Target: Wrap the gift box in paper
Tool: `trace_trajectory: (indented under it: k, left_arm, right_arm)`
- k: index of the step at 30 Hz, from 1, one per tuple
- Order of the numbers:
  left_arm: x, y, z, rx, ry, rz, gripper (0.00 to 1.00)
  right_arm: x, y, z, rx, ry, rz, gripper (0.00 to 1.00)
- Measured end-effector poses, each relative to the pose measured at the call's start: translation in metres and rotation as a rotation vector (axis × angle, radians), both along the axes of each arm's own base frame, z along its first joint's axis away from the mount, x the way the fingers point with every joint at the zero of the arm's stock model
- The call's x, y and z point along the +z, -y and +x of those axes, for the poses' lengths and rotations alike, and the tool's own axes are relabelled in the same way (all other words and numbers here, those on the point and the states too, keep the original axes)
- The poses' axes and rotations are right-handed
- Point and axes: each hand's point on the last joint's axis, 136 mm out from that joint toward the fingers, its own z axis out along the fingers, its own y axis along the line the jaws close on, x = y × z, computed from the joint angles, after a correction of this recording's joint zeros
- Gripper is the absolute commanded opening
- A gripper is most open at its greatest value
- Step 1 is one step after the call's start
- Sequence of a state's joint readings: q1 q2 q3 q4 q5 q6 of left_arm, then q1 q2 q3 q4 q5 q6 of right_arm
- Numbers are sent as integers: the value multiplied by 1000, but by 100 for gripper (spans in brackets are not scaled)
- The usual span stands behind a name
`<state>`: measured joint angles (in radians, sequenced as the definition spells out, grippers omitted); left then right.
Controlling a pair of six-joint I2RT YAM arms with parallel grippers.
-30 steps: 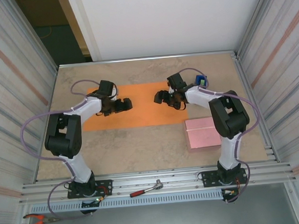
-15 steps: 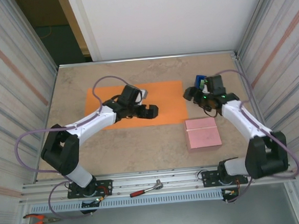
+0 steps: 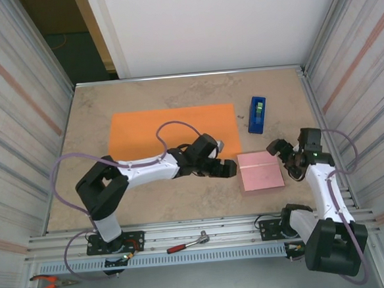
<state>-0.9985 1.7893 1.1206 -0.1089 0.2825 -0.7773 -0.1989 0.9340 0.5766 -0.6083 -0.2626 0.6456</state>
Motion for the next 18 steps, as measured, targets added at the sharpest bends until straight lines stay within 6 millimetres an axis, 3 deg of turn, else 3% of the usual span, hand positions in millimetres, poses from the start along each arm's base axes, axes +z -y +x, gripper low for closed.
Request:
trace_trajectory:
  k: [8,12,18]
  left_arm:
    - [-12,36,-5,-10,-44,-34,89]
    - [-15,54,-8,-21,-62,-52,79]
    - [-17,61,-8,-30,-66,-64,76]
  right_arm:
    - [-14,-12,-15,29,-7,49,94]
    - [-18,-19,-17,49,-5,85,87]
    - [-23,-26,-18,70,5,113,83]
